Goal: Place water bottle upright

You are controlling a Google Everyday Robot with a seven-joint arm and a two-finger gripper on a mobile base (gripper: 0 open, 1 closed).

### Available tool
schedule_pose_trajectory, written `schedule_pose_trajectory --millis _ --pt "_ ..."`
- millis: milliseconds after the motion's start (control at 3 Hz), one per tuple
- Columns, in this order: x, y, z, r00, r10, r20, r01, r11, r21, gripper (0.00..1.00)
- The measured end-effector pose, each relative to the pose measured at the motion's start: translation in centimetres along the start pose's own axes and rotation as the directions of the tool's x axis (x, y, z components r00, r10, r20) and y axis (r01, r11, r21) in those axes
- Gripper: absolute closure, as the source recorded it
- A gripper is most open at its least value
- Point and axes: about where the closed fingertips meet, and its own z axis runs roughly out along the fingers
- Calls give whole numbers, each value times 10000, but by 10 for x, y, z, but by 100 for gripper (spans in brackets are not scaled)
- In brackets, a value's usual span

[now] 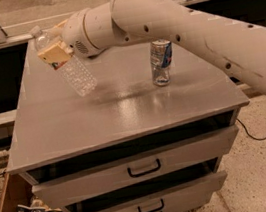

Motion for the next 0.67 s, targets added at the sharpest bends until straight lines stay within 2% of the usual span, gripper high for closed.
schedule_pose_trajectory --millis 333,667 --pt "2 9 8 9956 -446 823 471 9985 -279 100" --pt "4 16 8 9874 -712 1413 769 9964 -356 100"
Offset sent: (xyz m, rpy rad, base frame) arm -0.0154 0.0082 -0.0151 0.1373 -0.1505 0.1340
